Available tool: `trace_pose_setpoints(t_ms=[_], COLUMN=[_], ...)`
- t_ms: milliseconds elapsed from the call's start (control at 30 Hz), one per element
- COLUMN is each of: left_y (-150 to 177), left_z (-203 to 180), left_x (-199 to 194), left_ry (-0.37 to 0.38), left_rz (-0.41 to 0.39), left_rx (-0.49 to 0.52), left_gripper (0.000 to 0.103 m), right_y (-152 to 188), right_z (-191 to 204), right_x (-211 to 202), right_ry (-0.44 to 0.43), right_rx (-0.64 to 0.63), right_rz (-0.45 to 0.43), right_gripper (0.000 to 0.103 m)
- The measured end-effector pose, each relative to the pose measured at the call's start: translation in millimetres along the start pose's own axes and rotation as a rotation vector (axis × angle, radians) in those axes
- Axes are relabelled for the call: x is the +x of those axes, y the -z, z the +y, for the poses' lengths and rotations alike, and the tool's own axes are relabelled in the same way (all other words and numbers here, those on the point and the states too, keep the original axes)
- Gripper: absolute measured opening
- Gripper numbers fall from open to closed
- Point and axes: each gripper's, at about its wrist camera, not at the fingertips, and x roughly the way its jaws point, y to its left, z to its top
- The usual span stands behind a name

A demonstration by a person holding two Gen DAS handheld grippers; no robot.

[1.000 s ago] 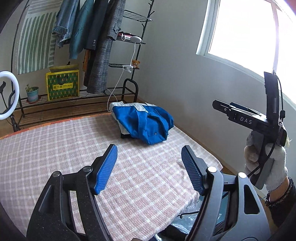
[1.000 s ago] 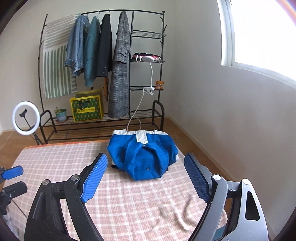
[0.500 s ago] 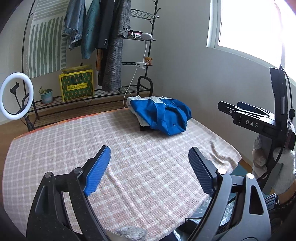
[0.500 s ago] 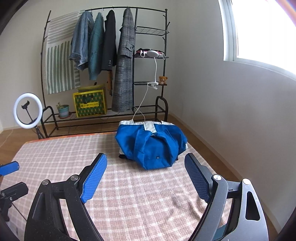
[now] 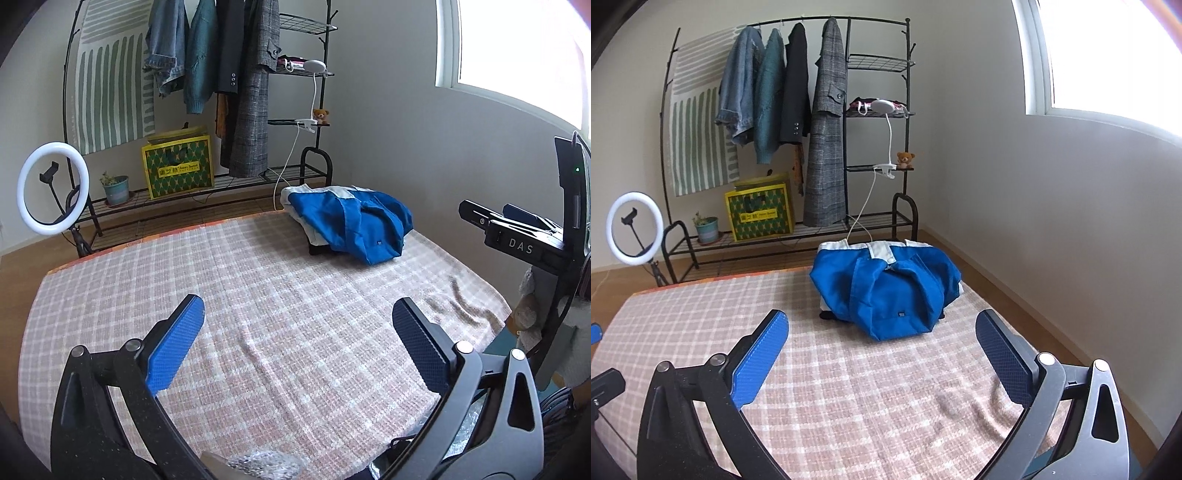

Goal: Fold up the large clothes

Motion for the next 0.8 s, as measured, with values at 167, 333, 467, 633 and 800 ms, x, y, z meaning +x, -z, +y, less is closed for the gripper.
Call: trace_pose_setpoints(t_ms=[167, 333, 467, 633, 800], left_y=[-0.3, -0.9, -1.5, -0.9, -2.7], left_z=[4.3, 5.2, 4.5, 3.9, 2.9], left_x=[0.7, 0.1, -1.8, -1.6, -2.7], left_ry=[0.009, 0.011, 0.014, 0.013, 0.019], left_rz=[0.007, 0.007, 0.006, 0.008, 0.011], left_rx=[-0.018, -0.018, -0.026, -0.025, -0.022], left_gripper=[0.103, 0.103, 0.103, 0.103, 0.103], right_y=[-1.1, -1.1, -0.2, 0.6, 1.2], right_z=[2.3, 8.3, 8.8, 8.5, 8.2], right_x=[3.4, 5.1, 6.5, 7.6, 7.9], right_ry=[-0.004, -0.006, -0.008, 0.001, 0.002], right_rx=[-0.001, -0.027, -0.030, -0.038, -0.040], right_rz=[0.000, 0.000, 0.006, 0.004, 0.006], right_gripper=[0.101, 0.101, 0.101, 0.101, 0.101])
